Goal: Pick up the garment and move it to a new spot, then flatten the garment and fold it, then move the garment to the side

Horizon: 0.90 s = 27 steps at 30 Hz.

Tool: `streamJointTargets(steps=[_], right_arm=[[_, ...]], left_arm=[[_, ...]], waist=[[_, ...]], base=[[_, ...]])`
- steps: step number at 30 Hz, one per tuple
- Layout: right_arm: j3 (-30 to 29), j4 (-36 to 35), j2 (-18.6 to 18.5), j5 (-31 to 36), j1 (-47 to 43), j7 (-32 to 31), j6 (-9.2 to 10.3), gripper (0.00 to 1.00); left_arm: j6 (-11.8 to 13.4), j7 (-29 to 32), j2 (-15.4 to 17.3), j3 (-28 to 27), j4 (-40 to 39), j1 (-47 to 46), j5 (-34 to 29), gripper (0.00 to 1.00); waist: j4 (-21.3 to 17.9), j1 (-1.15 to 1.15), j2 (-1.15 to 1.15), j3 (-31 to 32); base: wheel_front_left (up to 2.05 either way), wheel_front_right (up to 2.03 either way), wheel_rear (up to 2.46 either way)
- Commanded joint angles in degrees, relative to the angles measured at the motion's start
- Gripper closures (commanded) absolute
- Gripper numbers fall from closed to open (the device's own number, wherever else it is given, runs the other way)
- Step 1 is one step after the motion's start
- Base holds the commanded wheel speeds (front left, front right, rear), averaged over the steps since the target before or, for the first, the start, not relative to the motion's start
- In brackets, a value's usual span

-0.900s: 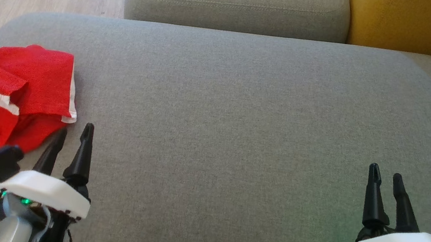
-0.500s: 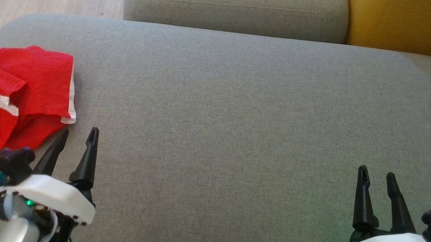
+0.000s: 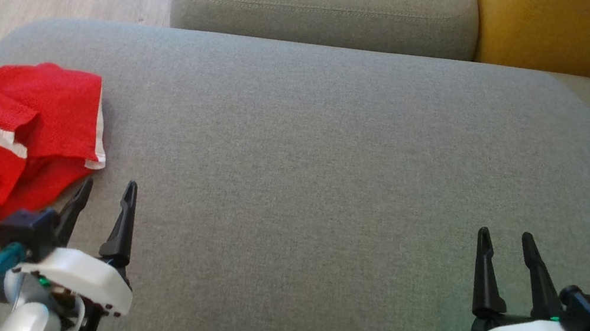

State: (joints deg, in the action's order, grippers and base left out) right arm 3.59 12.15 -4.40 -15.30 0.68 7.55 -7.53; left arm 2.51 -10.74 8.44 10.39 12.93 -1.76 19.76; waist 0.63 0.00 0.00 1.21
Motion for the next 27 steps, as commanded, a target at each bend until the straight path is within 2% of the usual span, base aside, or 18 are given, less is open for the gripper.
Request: streamJointTargets(steps=[1, 20, 27], right_arm=[[1.5, -1.7, -0.2, 2.2, 2.8, 1.0, 0.04, 0.0], [1.0, -1.7, 0.9, 11.2, 1.7, 1.5, 0.04, 0.0], [0.4, -1.0, 1.3, 8.3, 1.7, 1.0, 0.04, 0.0]], left_arm=[[0.2, -1.0, 1.0, -1.4, -1.7, -2.4, -2.3, 0.0], [0.0, -4.2, -0.1, -1.3, 2.5, -2.0, -12.3, 0.0], [-0.8, -4.3, -0.8, -2.4, 3.9, -2.1, -11.1, 0.0]], waist=[[0.0, 0.0, 0.0, 0.0], [0.1, 0.0, 0.0, 0.8], [0.2, 0.0, 0.0, 0.7]], base=[[0.0, 0.0, 0.0], [0.0, 0.0, 0.0], [0.0, 0.0, 0.0]])
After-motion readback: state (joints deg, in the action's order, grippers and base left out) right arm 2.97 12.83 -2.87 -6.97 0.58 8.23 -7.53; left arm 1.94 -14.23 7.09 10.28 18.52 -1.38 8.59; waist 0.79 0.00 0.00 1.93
